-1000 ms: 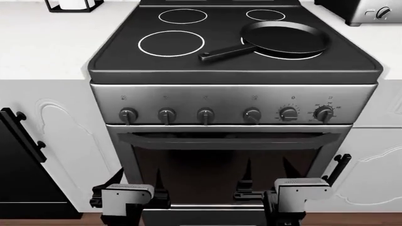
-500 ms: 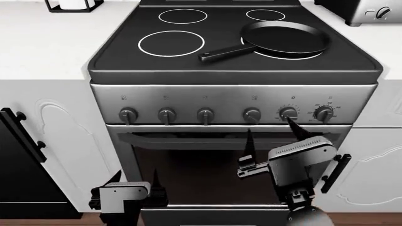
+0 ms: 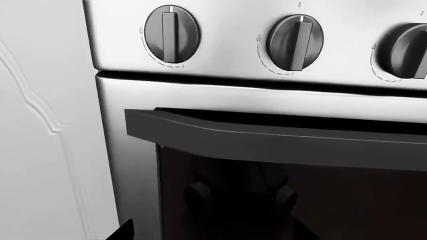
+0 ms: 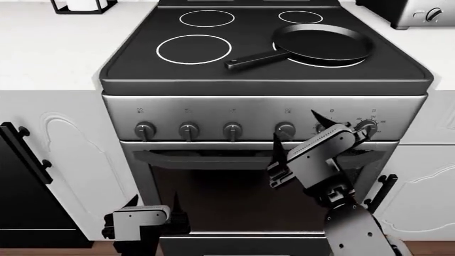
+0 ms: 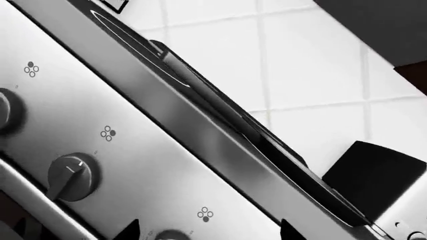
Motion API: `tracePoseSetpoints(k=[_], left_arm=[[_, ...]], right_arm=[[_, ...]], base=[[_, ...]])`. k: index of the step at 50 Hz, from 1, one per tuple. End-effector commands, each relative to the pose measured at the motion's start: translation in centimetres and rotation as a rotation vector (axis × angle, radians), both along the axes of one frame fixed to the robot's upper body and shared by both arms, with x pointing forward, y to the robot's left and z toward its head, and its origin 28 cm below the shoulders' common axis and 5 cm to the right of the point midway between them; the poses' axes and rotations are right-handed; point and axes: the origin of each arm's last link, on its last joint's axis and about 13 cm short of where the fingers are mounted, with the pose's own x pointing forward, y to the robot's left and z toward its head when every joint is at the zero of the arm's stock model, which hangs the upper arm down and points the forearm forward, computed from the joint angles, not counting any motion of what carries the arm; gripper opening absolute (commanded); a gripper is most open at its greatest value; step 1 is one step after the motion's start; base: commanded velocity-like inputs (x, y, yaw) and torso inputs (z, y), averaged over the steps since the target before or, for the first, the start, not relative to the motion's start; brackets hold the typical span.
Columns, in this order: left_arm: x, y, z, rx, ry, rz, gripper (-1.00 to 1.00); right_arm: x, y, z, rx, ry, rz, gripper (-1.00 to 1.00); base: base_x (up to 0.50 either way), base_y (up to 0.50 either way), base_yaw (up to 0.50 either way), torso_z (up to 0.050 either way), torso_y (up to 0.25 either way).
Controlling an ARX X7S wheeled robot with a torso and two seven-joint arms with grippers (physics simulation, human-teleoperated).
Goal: Turn off the front right burner of the stove.
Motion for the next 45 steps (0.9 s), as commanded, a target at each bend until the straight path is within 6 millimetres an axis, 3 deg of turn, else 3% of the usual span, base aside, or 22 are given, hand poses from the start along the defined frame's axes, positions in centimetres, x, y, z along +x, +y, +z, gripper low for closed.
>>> tracePoseSetpoints(k=[1, 26, 45], left_arm=[[0.0, 0.0, -0.1, -0.007, 0.010, 0.001, 1.00], [0.0, 0.1, -0.1, -0.017, 0.009, 0.007, 1.00], [0.1, 0.1, 0.0, -0.022, 0.007, 0.008, 1.00]], right_arm=[[0.9, 0.1, 0.4, -0.080, 0.041, 0.052, 1.00], [1.6, 0.1, 1.3, -0.285, 0.106, 0.067, 1.00], [2.2, 0.0, 0.6, -0.325, 0.147, 0.042, 1.00]], base=[[0.00, 0.00, 0.00, 0.000, 0.000], [0.00, 0.00, 0.00, 0.000, 0.000], [0.00, 0.00, 0.00, 0.000, 0.000]])
